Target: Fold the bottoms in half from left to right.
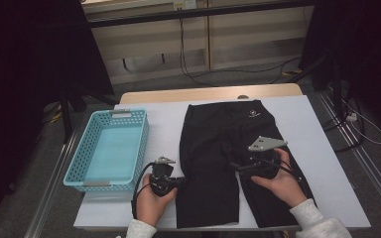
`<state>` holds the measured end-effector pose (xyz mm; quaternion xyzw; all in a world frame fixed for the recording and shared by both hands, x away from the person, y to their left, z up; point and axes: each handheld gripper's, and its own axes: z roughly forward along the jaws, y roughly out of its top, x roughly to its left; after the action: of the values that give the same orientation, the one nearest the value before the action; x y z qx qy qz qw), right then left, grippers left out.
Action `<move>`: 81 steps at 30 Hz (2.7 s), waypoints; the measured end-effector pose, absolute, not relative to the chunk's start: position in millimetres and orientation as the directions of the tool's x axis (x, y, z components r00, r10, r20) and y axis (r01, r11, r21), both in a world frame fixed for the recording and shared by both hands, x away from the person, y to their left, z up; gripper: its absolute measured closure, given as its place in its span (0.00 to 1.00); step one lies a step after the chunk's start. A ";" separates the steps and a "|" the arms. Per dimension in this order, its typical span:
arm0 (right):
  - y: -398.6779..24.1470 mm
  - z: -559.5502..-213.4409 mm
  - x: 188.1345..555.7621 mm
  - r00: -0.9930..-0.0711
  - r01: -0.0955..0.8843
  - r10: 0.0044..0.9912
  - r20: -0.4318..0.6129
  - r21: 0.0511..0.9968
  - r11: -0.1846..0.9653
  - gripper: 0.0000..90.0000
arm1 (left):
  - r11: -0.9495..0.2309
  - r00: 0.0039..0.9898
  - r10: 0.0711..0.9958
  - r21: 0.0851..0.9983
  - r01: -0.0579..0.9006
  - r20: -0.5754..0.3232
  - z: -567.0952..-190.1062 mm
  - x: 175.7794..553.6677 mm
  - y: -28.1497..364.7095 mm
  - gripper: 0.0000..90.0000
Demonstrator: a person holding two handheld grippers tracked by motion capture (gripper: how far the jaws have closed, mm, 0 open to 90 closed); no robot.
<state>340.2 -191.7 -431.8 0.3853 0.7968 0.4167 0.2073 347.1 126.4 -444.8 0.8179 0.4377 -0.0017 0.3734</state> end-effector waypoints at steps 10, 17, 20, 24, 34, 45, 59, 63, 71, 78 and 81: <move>-178.9 -435.1 353.3 -0.604 0.454 0.797 0.007 0.825 0.337 0.19 | -0.324 0.646 0.676 0.645 0.692 -0.354 -438.9 347.7 117.9 0.96; -170.4 -437.0 371.2 -0.601 0.449 0.799 0.008 0.831 0.329 0.18 | -0.328 0.672 0.651 0.668 0.668 -0.353 -436.5 347.1 105.3 0.97; -165.0 -435.3 380.2 -0.601 0.455 0.799 0.012 0.827 0.330 0.18 | -0.322 0.677 0.642 0.674 0.665 -0.360 -437.0 347.3 102.4 0.97; -158.9 -434.3 392.6 -0.595 0.462 0.803 0.037 0.834 0.304 0.18 | -0.323 0.693 0.625 0.690 0.648 -0.358 -437.3 345.8 96.4 0.97; -136.3 -432.4 410.6 -0.611 0.470 0.789 0.067 0.833 0.292 0.18 | -0.322 0.701 0.612 0.694 0.644 -0.367 -440.6 345.8 91.8 0.97; -115.6 -436.7 421.9 -0.627 0.486 0.771 0.107 0.828 0.281 0.25 | -0.329 0.717 0.603 0.709 0.624 -0.350 -441.8 344.8 85.0 0.98; -84.2 -451.8 439.4 -0.665 0.527 0.733 0.142 0.785 0.326 0.46 | -0.308 0.725 0.595 0.735 0.604 -0.346 -438.5 342.5 84.4 0.98; -80.6 -455.1 443.2 -0.678 0.517 0.722 0.135 0.787 0.338 0.80 | -0.300 0.721 0.594 0.734 0.609 -0.356 -439.3 342.4 83.5 0.98; -108.1 -439.1 438.2 -0.666 0.504 0.733 0.136 0.807 0.307 0.99 | -0.290 0.730 0.575 0.742 0.604 -0.370 -437.6 343.7 78.0 0.98; -155.9 -425.5 418.3 -0.597 0.506 0.798 0.076 0.808 0.302 0.99 | -0.304 0.751 0.533 0.740 0.600 -0.390 -440.6 347.6 56.6 0.98; -176.0 -429.7 409.4 -0.579 0.522 0.811 0.081 0.801 0.292 0.98 | -0.329 0.763 0.510 0.729 0.601 -0.398 -445.5 347.4 47.0 0.98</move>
<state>409.4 -176.0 -429.7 0.4248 0.7848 0.4165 0.1736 347.4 47.0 -445.5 0.8137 0.3411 -0.0486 0.4682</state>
